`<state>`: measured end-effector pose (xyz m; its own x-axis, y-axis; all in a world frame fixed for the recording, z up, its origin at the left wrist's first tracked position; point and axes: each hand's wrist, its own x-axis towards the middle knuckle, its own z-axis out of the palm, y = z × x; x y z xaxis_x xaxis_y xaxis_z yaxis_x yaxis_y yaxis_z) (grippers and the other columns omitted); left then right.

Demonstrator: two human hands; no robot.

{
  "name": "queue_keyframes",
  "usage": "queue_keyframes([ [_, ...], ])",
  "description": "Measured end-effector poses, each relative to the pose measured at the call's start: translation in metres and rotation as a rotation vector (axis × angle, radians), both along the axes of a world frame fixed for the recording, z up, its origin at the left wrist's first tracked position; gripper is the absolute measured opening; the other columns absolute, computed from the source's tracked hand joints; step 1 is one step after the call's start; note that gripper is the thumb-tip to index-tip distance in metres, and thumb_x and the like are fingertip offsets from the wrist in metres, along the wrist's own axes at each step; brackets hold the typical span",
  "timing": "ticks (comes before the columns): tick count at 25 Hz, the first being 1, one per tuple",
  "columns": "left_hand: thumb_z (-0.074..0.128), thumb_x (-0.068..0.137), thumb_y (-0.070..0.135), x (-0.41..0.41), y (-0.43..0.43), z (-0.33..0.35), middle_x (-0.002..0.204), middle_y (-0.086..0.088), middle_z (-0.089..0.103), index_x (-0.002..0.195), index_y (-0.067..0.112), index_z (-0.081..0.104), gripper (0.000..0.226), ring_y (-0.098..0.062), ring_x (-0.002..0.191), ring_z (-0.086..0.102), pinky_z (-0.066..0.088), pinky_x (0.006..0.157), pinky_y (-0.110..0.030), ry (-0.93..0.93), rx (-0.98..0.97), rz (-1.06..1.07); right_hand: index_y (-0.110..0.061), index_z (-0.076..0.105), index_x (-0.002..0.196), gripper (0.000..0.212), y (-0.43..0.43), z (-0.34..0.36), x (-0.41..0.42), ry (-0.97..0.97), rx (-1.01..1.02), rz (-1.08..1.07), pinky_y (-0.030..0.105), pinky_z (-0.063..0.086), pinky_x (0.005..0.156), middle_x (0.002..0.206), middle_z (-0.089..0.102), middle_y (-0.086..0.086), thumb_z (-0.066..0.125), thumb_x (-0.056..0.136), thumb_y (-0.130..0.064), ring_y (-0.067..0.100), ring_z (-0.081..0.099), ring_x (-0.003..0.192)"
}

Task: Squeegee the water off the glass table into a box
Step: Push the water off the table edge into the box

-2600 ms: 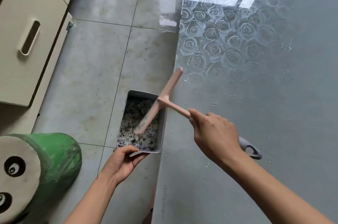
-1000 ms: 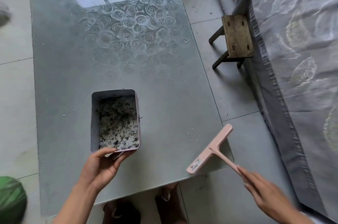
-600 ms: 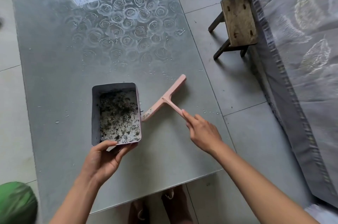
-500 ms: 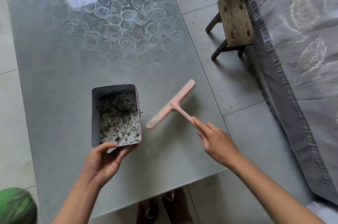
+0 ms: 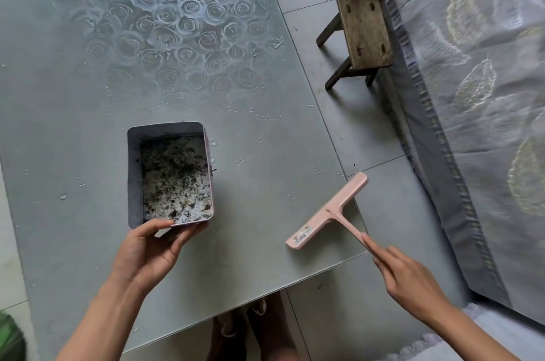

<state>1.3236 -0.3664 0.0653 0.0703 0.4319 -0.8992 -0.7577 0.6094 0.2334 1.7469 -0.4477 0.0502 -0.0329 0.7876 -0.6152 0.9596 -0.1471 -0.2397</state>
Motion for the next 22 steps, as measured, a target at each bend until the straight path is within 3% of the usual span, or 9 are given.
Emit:
queue_keyframes([
  [4, 0.042, 0.072, -0.003, 0.005, -0.005, -0.006, 0.126, -0.035, 0.053, 0.136, -0.005, 0.041, 0.064, -0.058, 0.101, 0.058, 0.057, 0.08, -0.037, 0.013, -0.014, -0.008, -0.044, 0.022, 0.145, 0.056, -0.005, -0.001, -0.011, 0.108, 0.073, -0.057, 0.034, 0.044, 0.059, 0.084, 0.052, -0.003, 0.046, 0.097, -0.026, 0.02, 0.055, 0.067],
  [8, 0.041, 0.074, -0.004, 0.009, -0.008, -0.002, 0.127, -0.036, 0.051, 0.137, -0.007, 0.041, 0.063, -0.056, 0.101, 0.058, 0.057, 0.078, -0.034, 0.009, -0.038, -0.042, -0.041, 0.033, 0.143, 0.052, -0.065, 0.01, -0.005, 0.191, 0.046, -0.208, 0.032, 0.049, 0.066, 0.102, 0.057, -0.007, 0.047, 0.096, -0.024, 0.018, 0.062, 0.078],
  [11, 0.038, 0.079, -0.004, 0.008, -0.008, 0.003, 0.126, -0.036, 0.052, 0.136, -0.006, 0.042, 0.057, -0.055, 0.099, 0.059, 0.057, 0.078, -0.034, 0.004, -0.038, -0.087, -0.035, 0.035, 0.144, 0.053, -0.099, 0.014, -0.011, 0.18, -0.047, -0.248, 0.03, 0.045, 0.063, 0.091, 0.054, -0.007, 0.05, 0.096, -0.019, 0.016, 0.059, 0.07],
  [13, 0.038, 0.078, -0.004, 0.006, -0.008, 0.006, 0.126, -0.035, 0.053, 0.135, -0.006, 0.043, 0.057, -0.055, 0.1, 0.059, 0.058, 0.076, -0.034, 0.001, -0.021, -0.125, -0.032, 0.028, 0.147, 0.054, -0.079, 0.003, -0.03, 0.189, 0.011, -0.21, 0.03, 0.042, 0.062, 0.087, 0.048, -0.004, 0.045, 0.098, -0.019, 0.017, 0.052, 0.067],
  [18, 0.038, 0.078, -0.004, 0.005, -0.002, 0.006, 0.123, -0.035, 0.054, 0.134, -0.008, 0.042, 0.057, -0.055, 0.098, 0.059, 0.06, 0.069, -0.033, 0.021, 0.004, -0.181, -0.031, 0.023, 0.149, 0.05, 0.042, -0.033, -0.098, 0.234, 0.082, -0.235, 0.037, 0.042, 0.071, 0.1, 0.049, 0.009, 0.036, 0.101, -0.023, 0.03, 0.053, 0.085],
  [22, 0.035, 0.084, -0.003, 0.003, -0.001, 0.01, 0.125, -0.035, 0.053, 0.135, -0.008, 0.041, 0.052, -0.054, 0.097, 0.06, 0.06, 0.062, -0.031, 0.003, 0.0, -0.22, -0.03, 0.027, 0.148, 0.049, -0.016, -0.006, -0.075, 0.223, 0.057, -0.312, 0.038, 0.046, 0.081, 0.118, 0.058, 0.005, 0.038, 0.1, -0.031, 0.03, 0.058, 0.102],
])
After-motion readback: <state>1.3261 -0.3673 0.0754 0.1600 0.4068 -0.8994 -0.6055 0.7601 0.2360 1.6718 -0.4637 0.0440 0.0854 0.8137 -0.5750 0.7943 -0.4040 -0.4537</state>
